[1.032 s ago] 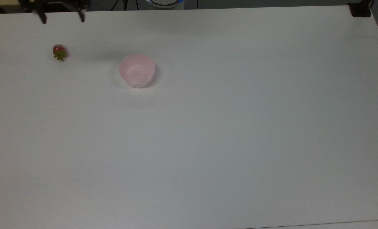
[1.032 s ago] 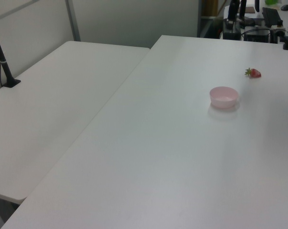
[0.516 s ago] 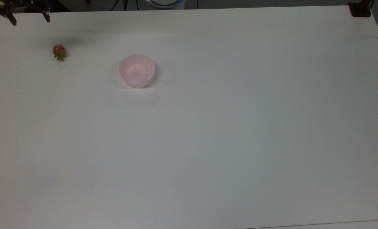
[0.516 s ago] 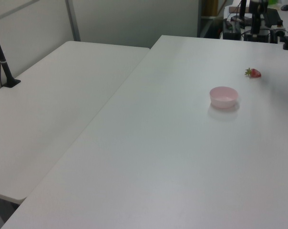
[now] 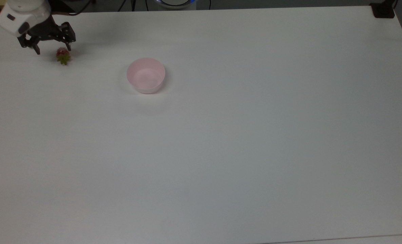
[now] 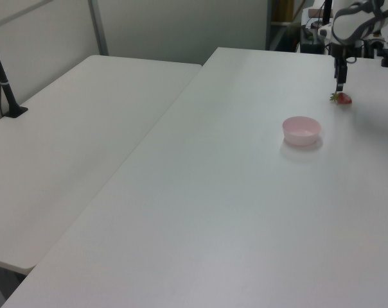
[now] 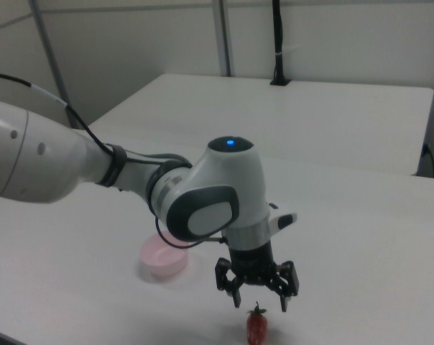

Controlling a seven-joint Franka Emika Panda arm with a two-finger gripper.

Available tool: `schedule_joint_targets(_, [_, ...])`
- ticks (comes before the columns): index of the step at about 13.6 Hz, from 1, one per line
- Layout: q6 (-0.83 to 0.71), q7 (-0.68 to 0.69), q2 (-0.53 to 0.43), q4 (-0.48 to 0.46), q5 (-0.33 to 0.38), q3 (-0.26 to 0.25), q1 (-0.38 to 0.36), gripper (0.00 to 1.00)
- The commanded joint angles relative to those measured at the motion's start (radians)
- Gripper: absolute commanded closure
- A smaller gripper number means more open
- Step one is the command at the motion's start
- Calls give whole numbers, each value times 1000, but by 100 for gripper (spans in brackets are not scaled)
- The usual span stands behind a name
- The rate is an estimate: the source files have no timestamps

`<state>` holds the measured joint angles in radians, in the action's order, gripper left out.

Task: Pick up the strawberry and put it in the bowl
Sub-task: 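Close the gripper on the red strawberry, then lift the strawberry and carry it over the pink bowl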

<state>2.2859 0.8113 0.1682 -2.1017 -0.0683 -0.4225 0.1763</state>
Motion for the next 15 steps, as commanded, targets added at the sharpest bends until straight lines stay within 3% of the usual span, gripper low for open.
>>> schedule_joint_targets(1, [107, -20, -9, -95, -33, -9, -23, 3])
schedule_joint_targets(3, [110, -20, 2, -100, -36, -9, -32, 12])
schedule_joint_targets(5, [110, -18, 8, -100, -65, -9, -31, 27])
schedule_joint_targets(8, [109, 20, 10, -100, -91, -9, -26, 69])
schedule_joint_targets(10, [107, 34, 8, -100, -91, -9, -23, 77])
schedule_joint_targets(15, [92, 35, -1, -92, -91, -9, -21, 79])
